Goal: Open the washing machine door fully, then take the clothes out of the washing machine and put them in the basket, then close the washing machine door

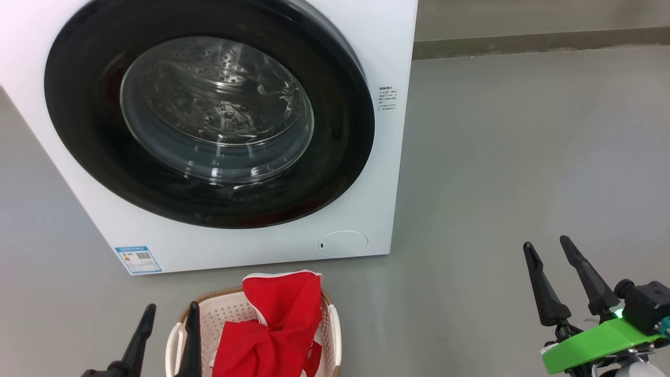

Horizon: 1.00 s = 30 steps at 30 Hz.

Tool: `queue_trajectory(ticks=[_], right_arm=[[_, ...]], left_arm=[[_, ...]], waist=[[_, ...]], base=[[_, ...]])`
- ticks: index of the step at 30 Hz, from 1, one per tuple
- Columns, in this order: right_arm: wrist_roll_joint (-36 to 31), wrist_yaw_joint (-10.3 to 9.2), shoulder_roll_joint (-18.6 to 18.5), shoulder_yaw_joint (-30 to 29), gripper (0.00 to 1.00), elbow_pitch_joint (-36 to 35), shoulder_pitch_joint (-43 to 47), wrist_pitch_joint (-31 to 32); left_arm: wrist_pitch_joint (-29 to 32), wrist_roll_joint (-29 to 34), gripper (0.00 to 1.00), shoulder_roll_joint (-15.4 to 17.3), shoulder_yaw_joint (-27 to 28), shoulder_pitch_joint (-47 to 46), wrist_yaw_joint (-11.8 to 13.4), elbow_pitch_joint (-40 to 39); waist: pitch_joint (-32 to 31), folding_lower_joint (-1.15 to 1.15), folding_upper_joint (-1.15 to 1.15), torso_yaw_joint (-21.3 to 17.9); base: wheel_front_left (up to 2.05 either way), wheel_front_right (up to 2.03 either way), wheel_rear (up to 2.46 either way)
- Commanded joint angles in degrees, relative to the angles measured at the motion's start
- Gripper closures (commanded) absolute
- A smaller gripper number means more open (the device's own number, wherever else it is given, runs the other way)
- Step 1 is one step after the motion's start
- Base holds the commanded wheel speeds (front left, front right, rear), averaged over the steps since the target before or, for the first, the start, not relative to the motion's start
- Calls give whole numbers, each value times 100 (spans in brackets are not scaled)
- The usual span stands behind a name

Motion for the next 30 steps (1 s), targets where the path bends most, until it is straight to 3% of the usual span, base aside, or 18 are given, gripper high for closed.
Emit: queue_trajectory(ticks=[1,14,15,24,30], right_arm=[[-42,-6,-105,88,0,-122,-115,-35],[-52,-6,-83,96,0,-111,-109,-35],[1,0,3,14,100,20,0,0],[337,0,119,15,100,195,32,112],[698,-1,166,-46,100,206,-1,230]], left_arm=[[-52,-9,0,82,180,-99,48,-151],[-27,-145,0,85,168,-92,50,-150],[1,-99,100,6,-16,1,42,2],[117,-467,100,-71,15,-39,-6,248],[221,-871,100,-95,77,-102,-59,301]], waist=[[-1,0,0,-2],[-12,0,0,-4],[-12,0,0,-4],[-7,13,0,1],[24,1,0,6]], base=[[0,0,0],[0,0,0],[0,0,0],[0,0,0],[0,0,0]])
